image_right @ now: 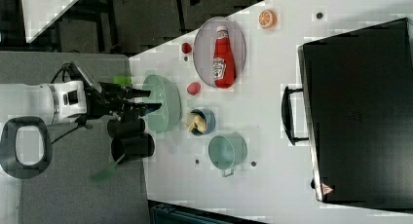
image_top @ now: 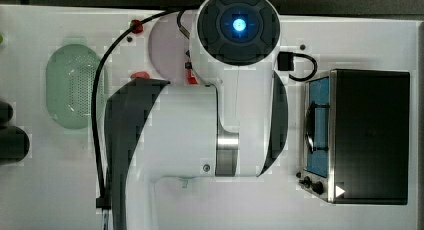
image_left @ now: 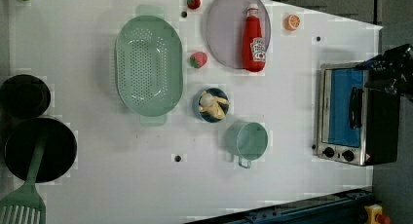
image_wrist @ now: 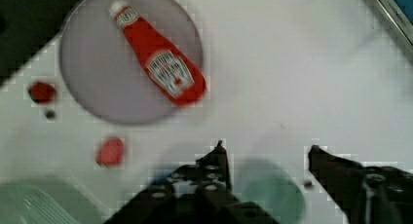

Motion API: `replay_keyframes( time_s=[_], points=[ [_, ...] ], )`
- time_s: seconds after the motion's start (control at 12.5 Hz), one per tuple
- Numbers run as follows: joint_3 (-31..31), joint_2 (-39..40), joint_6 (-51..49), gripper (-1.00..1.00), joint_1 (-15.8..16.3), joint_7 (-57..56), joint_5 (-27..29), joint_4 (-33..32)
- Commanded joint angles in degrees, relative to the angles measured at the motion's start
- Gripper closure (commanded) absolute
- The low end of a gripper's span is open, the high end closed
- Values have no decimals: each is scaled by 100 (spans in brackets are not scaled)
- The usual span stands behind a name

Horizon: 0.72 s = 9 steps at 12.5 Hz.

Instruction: Pick ketchup from plate and place it on table.

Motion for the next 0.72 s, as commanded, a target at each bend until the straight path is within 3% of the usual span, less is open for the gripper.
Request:
replay_keyframes(
  time_s=[0.08, 0.24, 0.72],
  points=[
    [318, -1361, -959, -59, -505, 260, 49, -559],
    [340, -1205, -922, -99, -495, -77, 50, -558],
    [428, -78, -261, -100, -464, -1443, 52, -528]
  ],
)
